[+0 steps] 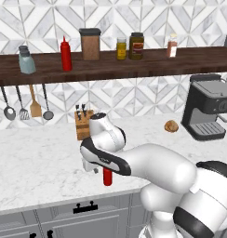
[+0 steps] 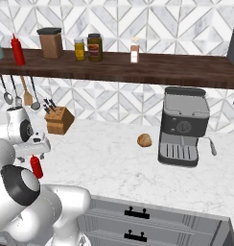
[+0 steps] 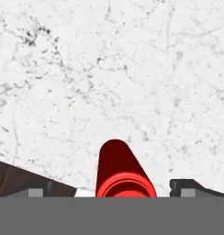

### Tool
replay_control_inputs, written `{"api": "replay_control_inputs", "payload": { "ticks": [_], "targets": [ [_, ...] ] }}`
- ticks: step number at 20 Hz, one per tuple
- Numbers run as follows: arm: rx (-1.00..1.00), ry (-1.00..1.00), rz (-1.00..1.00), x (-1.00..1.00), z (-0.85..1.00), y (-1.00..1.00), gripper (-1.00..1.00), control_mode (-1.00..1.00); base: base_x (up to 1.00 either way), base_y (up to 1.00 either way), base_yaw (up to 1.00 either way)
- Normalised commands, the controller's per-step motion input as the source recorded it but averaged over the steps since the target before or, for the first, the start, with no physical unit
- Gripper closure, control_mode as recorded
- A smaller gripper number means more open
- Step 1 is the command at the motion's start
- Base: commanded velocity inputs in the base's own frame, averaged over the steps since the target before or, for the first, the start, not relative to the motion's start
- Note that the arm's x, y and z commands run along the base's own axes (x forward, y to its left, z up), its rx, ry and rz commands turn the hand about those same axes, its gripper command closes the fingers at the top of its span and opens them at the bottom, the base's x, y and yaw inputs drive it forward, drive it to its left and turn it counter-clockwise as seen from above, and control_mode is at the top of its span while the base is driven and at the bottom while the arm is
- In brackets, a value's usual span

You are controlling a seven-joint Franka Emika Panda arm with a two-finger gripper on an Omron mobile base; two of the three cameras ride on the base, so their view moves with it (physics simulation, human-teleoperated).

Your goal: Put the shaker and condiment bottle from the counter next to their counterparts in the cabinet.

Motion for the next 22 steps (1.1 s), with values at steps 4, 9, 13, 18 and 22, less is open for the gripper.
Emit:
{"api": "replay_control_inputs", "payload": {
  "ticks": [4,9,13,18,22],
  "targets": [
    [0.0,0.0,0.0,0.0,0.0,0.0,-1.0,-1.0,0.0,0.0,0.0],
    [0.0,0.0,0.0,0.0,-0.01,0.0,-1.0,-1.0,0.0,0.0,0.0],
    [0.0,0.01,0.0,0.0,-0.28,-0.06,-1.0,-1.0,0.0,0.0,0.0],
    [0.0,0.04,0.0,0.0,-0.11,0.0,-1.0,-1.0,0.0,0.0,0.0],
    [0.0,0.06,0.0,0.0,0.0,0.0,1.0,-1.0,0.0,0.0,0.0]
  ]
}}
